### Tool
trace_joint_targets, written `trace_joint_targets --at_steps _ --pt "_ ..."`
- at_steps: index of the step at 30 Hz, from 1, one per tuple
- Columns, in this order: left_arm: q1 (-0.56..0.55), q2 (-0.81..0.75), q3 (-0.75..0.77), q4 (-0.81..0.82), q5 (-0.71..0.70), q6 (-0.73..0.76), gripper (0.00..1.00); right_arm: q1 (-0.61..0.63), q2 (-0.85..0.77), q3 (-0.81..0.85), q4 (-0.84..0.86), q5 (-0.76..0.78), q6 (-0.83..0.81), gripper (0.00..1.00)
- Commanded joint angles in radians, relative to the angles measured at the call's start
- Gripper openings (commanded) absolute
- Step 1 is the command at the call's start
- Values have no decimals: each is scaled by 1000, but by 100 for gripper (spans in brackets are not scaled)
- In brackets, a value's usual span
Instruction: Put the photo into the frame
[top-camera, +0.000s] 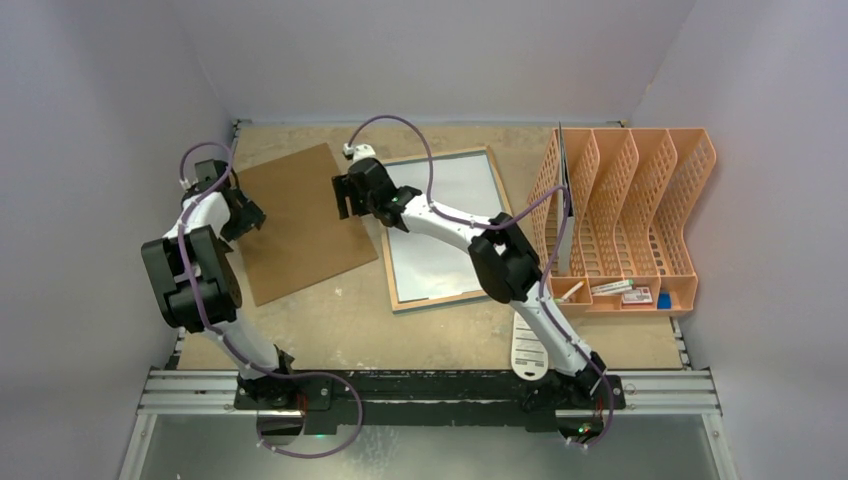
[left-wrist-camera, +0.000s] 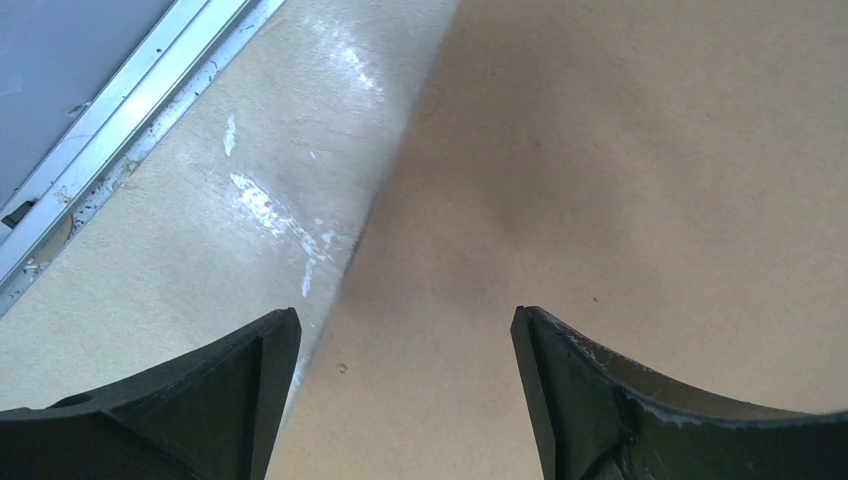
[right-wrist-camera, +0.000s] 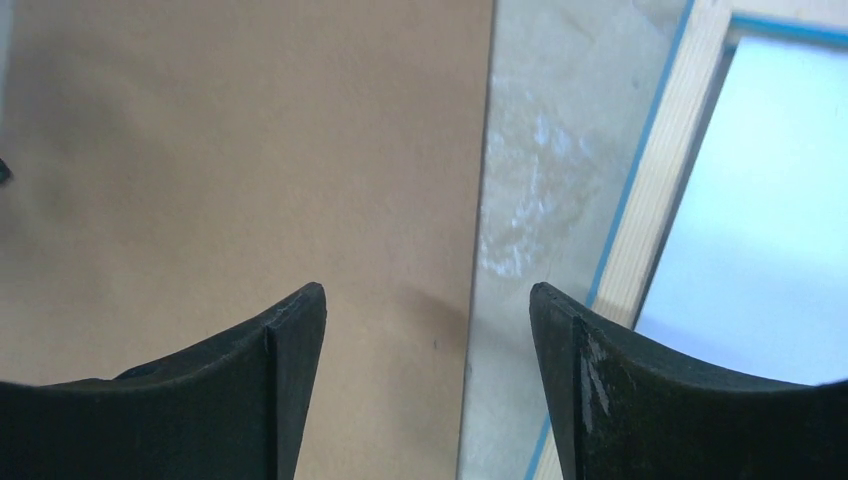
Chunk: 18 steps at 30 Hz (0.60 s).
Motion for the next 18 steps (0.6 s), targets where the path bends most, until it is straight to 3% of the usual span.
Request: trace_joint_targets --at_steps 1,5,14,18 --pt "28 31 39 48 -30 29 81 -3 55 104 66 -61 -51 76" --pt "46 59 19 96 16 44 80 -6 106 160 40 -81 -27 73" --pt "107 112 -38 213 296 3 74 -10 179 216 -20 -74 39 70" --pt "110 148 -24 141 284 -49 65 -12 188 211 -36 -171 82 68"
